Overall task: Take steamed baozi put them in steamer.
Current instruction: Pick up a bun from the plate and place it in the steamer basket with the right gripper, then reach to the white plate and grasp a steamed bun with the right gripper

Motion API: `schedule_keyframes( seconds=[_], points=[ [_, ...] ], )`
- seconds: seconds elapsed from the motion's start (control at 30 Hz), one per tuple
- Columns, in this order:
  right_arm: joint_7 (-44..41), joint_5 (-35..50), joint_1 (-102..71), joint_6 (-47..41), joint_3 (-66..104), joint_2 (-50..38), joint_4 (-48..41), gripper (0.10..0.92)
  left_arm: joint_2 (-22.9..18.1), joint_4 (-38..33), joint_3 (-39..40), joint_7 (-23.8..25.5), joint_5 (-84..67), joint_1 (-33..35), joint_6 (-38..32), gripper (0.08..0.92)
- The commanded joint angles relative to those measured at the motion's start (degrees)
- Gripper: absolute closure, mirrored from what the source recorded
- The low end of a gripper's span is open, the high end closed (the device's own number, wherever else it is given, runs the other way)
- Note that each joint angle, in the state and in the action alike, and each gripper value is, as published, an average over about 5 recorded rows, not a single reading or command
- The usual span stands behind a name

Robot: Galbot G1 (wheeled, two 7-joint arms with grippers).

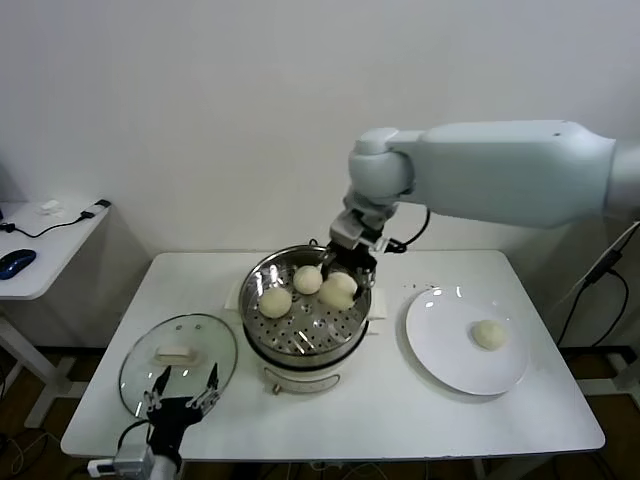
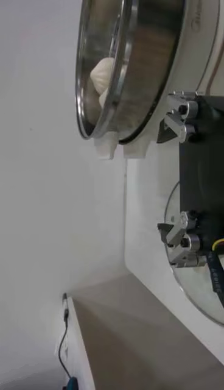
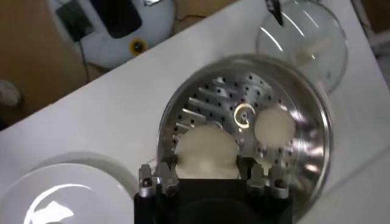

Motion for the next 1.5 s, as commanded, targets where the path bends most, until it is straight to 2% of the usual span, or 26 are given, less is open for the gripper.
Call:
schedule_keyframes(
  seconds=[0.03, 0.4, 0.63, 0.9, 1.03, 1.2, 1.33, 1.5],
  points=[
    [1.29, -11.06, -9.51, 8.72, 1.43, 8.17, -3.92, 0.362, -0.09, -0.06, -0.17, -0.05, -0.03, 0.22, -0.11, 0.177],
    [3.33, -15.51, -16.11, 10.92, 2.69, 10.96, -11.04, 0.36, -0.08, 0.21, -0.45, -0.26, -0.11, 0.37, -0.23, 0.177],
    [3.45, -15.49, -16.32, 11.58, 3.24, 11.58, -12.38, 0.35, -0.11, -0.11, -0.59, -0.32, -0.23, 0.42, -0.09, 0.177],
    [3.5, -11.19, -12.96, 12.47, 4.16, 9.34, -11.34, 0.211, -0.13, -0.58, -0.68, -0.34, -0.32, 0.8, -0.18, 0.177],
    [0.85, -6.19, -7.31, 12.79, 4.49, 4.74, -9.9, 0.203, -0.17, -1.06, -0.8, -0.34, -0.31, 1.12, -0.24, 0.177],
    [-2.34, 3.46, 1.15, 10.76, 0.89, -5.09, -11.15, 0.202, -0.4, -1.67, -0.49, -0.3, -0.1, 1.47, -0.32, 0.177],
    [-3.21, 9.32, 7.52, 2.45, -7.01, -13.82, -13.15, 0.203, -0.52, -1.86, -0.31, -0.3, 0.01, 1.56, -0.36, 0.177],
    [-2.6, 11.06, 8.86, -11.74, -13.67, -25.26, -10.87, 0.203, -0.46, -1.77, -0.4, -0.28, -0.02, 1.38, -0.39, 0.177]
  ],
)
